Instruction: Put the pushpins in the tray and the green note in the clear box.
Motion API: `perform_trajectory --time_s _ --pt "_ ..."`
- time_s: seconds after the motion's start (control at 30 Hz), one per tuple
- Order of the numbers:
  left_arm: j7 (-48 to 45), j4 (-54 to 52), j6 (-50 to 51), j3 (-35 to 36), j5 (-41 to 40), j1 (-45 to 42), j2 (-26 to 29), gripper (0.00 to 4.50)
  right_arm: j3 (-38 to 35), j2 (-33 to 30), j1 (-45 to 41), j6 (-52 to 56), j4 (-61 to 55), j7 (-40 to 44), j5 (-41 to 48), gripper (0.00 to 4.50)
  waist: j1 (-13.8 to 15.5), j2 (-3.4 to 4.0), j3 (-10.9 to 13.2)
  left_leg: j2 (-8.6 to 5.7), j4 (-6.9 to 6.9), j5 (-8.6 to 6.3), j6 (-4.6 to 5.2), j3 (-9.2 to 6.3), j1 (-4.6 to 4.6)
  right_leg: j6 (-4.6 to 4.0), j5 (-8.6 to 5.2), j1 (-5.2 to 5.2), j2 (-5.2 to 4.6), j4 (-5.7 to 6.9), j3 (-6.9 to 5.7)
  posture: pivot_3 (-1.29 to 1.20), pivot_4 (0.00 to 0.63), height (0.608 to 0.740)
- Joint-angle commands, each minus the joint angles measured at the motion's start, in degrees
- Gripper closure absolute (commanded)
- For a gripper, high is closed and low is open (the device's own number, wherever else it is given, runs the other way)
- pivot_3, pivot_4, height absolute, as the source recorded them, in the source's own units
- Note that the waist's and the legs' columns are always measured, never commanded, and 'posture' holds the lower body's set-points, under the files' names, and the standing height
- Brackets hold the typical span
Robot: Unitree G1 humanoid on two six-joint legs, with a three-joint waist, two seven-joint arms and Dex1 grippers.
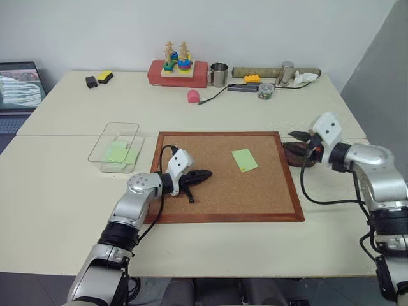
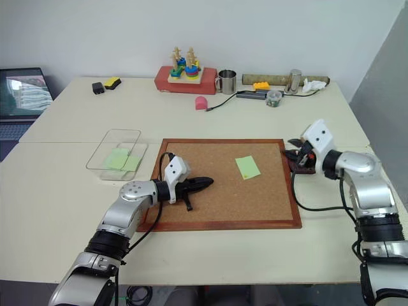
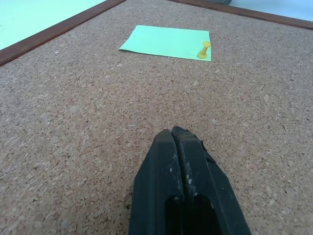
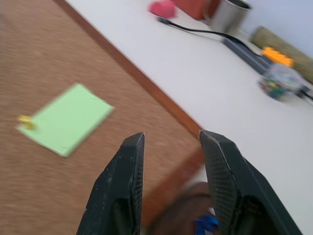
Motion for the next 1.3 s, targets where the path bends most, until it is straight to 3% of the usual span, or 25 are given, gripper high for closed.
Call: perform_trajectory --time_s 0.03,0.3,0.77,1.07,1.3 --pt "-0.1 1.2 0.2 -0.7 1.0 0.2 0.0 4.50 3.5 3.8 1.5 2.0 -6.7 -0.7 1.2 2.67 0.0 0.00 0.0 -0.01 0.00 0.00 0.00 0.00 0.00 0.00 0.00 0.00 0.00 0.00 0.01 0.00 0.150 0.740" --pt "-0.1 1.1 0.2 -0.7 1.0 0.3 0.0 4.50 9.6 10.5 1.6 0.4 -3.1 -2.5 -1.9 2.67 0.0 0.00 0.0 0.00 0.01 0.00 0.00 -0.02 -0.02 0.00 0.00 -0.01 0.01 0.00 -0.01 0.00 0.150 0.740" --pt "0.1 0.3 0.6 -0.7 0.9 0.9 0.0 4.50 9.2 14.4 -1.0 -3.9 8.0 -3.2 -3.1 2.67 0.0 0.00 0.0 0.00 0.00 0.00 0.00 -0.03 0.00 0.00 0.00 -0.01 0.02 0.00 -0.03 0.00 0.150 0.740" --pt "0.3 -0.1 0.6 -0.8 0.9 1.3 0.0 4.50 8.4 14.5 0.1 -3.6 8.0 -2.1 -1.7 4.44 0.0 0.00 0.0 0.01 0.00 0.00 0.00 -0.03 0.00 0.00 0.00 -0.01 0.01 0.00 -0.03 0.00 0.150 0.740" --pt "0.2 0.1 0.5 -0.8 0.9 1.3 0.1 4.50 8.3 14.4 0.3 -3.4 5.2 -1.8 -0.8 4.47 0.0 0.00 0.0 0.01 0.00 0.00 0.00 -0.03 0.00 0.00 0.00 -0.01 0.01 0.00 -0.03 0.00 0.150 0.740"
